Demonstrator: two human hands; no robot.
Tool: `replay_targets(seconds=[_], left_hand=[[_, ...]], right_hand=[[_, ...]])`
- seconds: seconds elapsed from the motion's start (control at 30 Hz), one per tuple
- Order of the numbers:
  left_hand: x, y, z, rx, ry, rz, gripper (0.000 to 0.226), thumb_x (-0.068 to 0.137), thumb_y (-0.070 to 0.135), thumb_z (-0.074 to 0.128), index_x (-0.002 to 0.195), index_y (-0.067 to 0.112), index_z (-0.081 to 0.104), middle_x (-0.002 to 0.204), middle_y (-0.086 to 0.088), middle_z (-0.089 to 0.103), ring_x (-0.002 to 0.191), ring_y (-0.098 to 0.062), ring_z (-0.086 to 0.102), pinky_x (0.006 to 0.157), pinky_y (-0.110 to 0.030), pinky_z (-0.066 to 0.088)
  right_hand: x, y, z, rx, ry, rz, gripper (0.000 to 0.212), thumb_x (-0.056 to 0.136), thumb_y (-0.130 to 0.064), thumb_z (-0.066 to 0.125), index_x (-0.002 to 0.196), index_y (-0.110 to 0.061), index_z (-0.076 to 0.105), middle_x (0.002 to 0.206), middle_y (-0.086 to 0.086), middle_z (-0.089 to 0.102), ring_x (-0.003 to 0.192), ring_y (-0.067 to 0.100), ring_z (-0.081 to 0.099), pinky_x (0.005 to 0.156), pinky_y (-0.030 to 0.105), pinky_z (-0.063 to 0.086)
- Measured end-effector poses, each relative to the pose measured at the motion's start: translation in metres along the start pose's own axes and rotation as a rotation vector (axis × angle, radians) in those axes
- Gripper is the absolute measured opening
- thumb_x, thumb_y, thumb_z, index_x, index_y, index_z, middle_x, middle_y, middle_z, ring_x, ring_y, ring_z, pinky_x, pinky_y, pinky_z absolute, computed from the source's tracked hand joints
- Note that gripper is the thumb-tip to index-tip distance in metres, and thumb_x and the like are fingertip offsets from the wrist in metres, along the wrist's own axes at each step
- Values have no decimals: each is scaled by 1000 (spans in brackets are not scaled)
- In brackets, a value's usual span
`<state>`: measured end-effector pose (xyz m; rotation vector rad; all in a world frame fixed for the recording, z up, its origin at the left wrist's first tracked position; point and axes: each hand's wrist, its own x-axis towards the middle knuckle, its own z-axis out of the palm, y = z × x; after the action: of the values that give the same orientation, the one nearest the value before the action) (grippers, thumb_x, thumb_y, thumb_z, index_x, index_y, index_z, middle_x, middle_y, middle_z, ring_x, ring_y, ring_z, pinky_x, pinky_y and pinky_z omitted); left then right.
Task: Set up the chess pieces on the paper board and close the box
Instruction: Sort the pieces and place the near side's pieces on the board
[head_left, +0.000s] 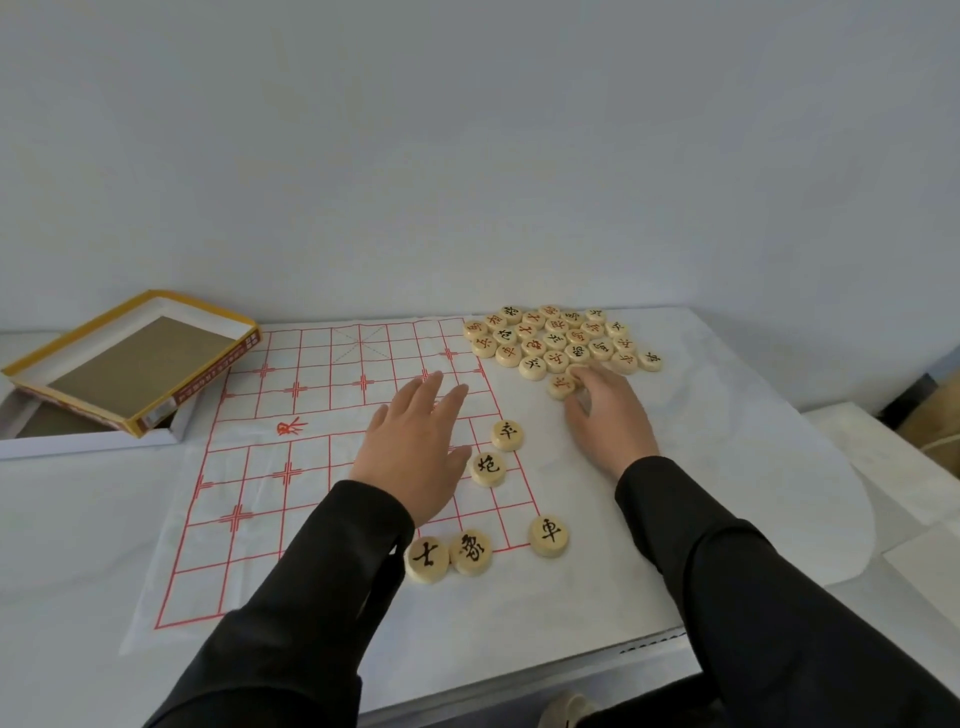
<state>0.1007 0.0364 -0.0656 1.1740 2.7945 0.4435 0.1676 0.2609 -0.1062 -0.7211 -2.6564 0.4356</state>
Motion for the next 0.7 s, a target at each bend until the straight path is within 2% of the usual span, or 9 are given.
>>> replay_targets(seconds=[0.07,0.13,0.23,0.3,0.4,0.5,0.57,0.7], left_hand=[[1,-2,0,-5,-5,-5,64,96,37,43,148,28,7,157,2,0,144,-19,0,116,-38,11],[2,-2,1,-5,-10,-9,64,96,37,43,148,28,7,157,2,0,144,-19,0,116,-37,11],[3,-2,2,1,-22,-15,65,96,39,42,148,28,6,157,3,-1,145,-19,0,116,-37,11],[3,-3,2,-7,-25,-22,65,96,39,43,148,29,6,157,3,-1,145,-19,0,116,-38,11],[4,-5,0,-4,-20,-27,65,96,38,43,148,29,5,157,4,-2,145,-18,0,116,-37,11],[6,-4,-1,-1,-19,-31,66,96,39,42,148,29,3,157,4,-3,145,-18,-1,116,-37,11],[6,-1,0,7,-25,-27,66,96,39,42,148,29,2,157,4,-4,145,-18,-1,116,-37,11],[5,3,2,25,-36,-22,66,96,41,40,148,30,2,157,4,-5,145,-17,-2,116,-36,10]], right_hand=[[6,1,1,13,115,27,42,96,-24,43,135,-9,47,151,9,32,141,23,24,115,33,18],[17,7,-2,0,183,144,44,96,-27,42,136,-8,43,153,12,25,142,26,20,116,36,16],[32,18,-7,-23,183,349,53,96,-34,38,142,-8,32,156,15,15,143,29,15,116,44,15],[40,24,-7,-13,145,436,57,97,-38,34,145,-8,26,156,15,16,143,29,16,115,47,17],[44,25,-3,17,86,345,55,97,-38,34,142,-8,31,146,14,36,135,28,30,111,43,26],[40,22,-2,150,105,213,45,96,-33,42,137,-13,42,129,11,52,122,25,45,98,32,37],[36,21,-2,202,98,137,40,95,-29,43,134,-18,46,123,7,57,114,22,52,93,28,40],[30,19,-3,226,122,63,35,96,-23,42,129,-15,53,122,5,61,111,20,57,94,29,44]])
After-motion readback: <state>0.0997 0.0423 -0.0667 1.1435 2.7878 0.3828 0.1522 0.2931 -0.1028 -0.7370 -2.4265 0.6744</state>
